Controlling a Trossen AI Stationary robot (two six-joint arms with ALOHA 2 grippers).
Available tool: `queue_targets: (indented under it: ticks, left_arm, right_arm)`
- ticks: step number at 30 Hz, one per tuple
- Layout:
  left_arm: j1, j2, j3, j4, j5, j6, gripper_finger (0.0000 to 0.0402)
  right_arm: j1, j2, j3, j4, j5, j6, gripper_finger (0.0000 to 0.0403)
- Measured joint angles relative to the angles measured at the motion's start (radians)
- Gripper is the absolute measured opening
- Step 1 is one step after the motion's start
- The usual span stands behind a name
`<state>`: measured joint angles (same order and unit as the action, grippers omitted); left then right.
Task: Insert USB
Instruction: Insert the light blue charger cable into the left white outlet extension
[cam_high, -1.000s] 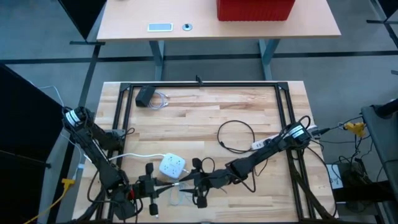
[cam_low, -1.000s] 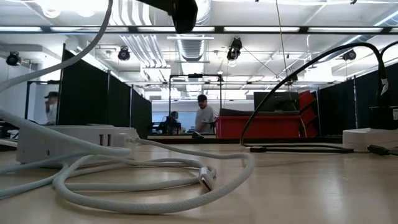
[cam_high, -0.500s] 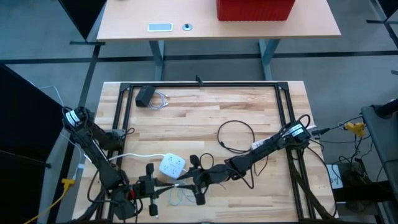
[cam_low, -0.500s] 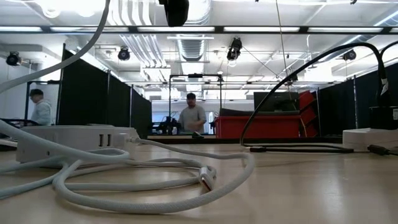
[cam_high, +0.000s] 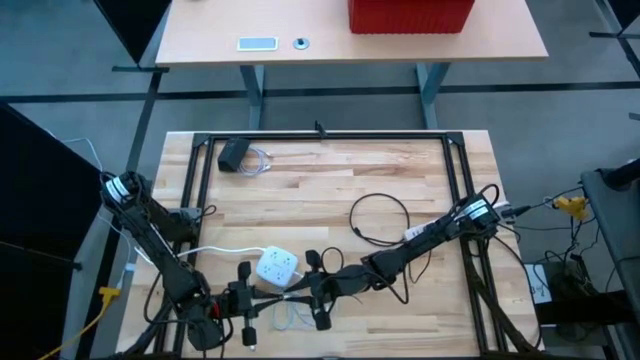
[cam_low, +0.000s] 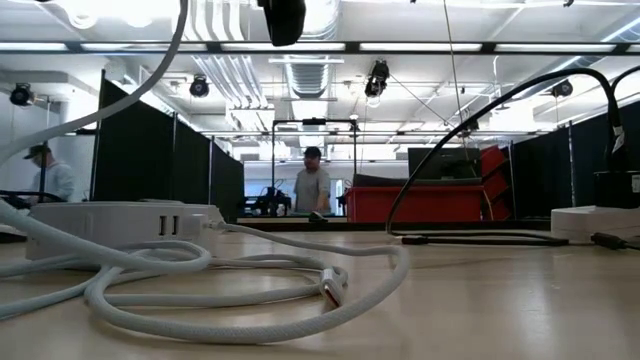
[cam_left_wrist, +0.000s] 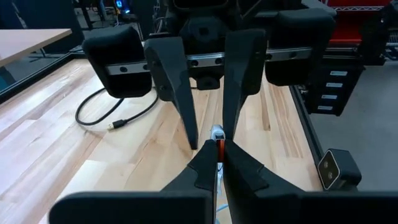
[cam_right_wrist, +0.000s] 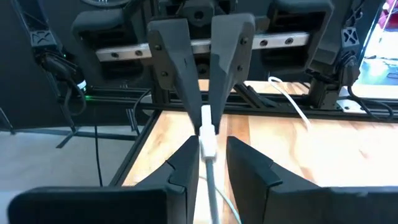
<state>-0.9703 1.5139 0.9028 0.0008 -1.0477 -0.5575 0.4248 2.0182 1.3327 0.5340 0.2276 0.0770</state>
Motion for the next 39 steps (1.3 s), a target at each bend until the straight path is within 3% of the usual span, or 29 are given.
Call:
queue_targets:
  ticks: [17, 34, 39]
  left_arm:
    - [0.000, 0.000, 0.000, 0.002, 0.001, 0.000, 0.0002]
    - [-0.002, 0.000, 0.000, 0.002, 0.006, 0.000, 0.0002]
    - [-0.002, 0.000, 0.000, 0.001, 0.006, 0.000, 0.0002]
  right_arm:
    - [0.000, 0.000, 0.000, -0.004, 0.000, 0.000, 0.0036]
    - [0.000, 0.000, 0.000, 0.003, 0.000, 0.000, 0.0059]
    - [0.000, 0.000, 0.000, 0.003, -0.001, -0.001, 0.0048]
